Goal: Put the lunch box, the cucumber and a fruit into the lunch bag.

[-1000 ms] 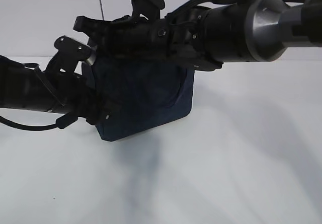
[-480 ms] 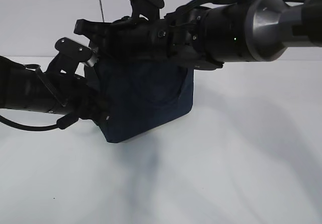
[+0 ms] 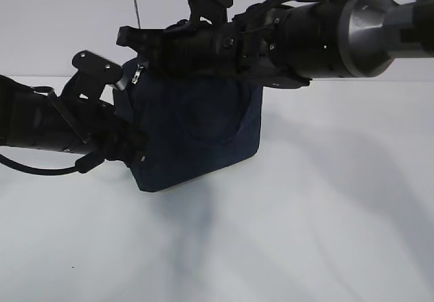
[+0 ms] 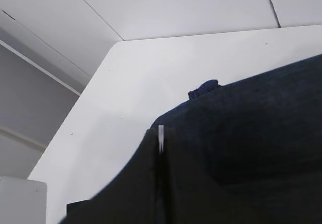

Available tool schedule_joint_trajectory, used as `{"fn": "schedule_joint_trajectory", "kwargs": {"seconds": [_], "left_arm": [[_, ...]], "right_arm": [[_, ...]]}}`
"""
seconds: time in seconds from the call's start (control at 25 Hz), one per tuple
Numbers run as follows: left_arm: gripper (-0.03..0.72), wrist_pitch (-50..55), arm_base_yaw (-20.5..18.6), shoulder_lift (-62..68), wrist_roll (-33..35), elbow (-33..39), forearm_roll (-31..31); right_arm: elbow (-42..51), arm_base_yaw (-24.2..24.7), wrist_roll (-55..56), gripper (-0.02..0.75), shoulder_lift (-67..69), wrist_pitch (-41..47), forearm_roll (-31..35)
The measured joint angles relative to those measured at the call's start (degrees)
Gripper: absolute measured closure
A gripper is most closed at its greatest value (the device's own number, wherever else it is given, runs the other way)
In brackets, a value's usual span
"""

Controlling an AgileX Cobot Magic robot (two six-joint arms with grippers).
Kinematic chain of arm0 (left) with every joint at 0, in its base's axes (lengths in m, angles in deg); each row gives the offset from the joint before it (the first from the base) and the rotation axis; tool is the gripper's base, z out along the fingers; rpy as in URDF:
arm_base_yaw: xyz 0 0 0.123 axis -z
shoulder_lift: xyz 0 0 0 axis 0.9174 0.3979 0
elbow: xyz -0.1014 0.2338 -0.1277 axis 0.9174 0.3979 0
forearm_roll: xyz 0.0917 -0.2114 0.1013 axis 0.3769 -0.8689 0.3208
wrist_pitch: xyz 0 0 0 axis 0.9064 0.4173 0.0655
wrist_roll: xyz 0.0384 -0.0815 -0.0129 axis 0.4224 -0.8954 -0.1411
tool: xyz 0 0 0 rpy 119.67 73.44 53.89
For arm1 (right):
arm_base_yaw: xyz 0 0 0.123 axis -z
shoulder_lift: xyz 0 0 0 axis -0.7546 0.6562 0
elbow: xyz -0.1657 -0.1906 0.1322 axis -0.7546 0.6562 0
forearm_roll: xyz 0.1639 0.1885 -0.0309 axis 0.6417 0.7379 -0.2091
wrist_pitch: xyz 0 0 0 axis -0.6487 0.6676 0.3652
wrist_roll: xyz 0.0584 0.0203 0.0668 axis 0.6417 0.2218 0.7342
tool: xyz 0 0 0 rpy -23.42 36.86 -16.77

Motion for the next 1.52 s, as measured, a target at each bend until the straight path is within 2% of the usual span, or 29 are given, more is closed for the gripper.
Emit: {"fn": "schedule_joint_trajectory", "kwargs": {"seconds": [0.48,1.08,1.24,1.52], "left_arm": [[0.673,-2.9,0.0,0.0,0.1,0.0,0.0],[0.674,-5.6,0.0,0.0,0.2,-0.1,-0.2],[0.674,-5.9,0.0,0.0,0.2,-0.1,-0.2],[0.674,-6.9,0.0,0.0,0.2,-0.2,-0.2]], "right_arm": [[0.0,0.2,0.8,0.717,0.0,0.3,-2.4],[0.0,0.2,36.1,0.717,0.0,0.5,-2.2],[0.0,0.2,41.9,0.717,0.0,0.5,-2.2],[0.0,0.2,45.2,0.717,0.0,0.6,-5.2]]}}
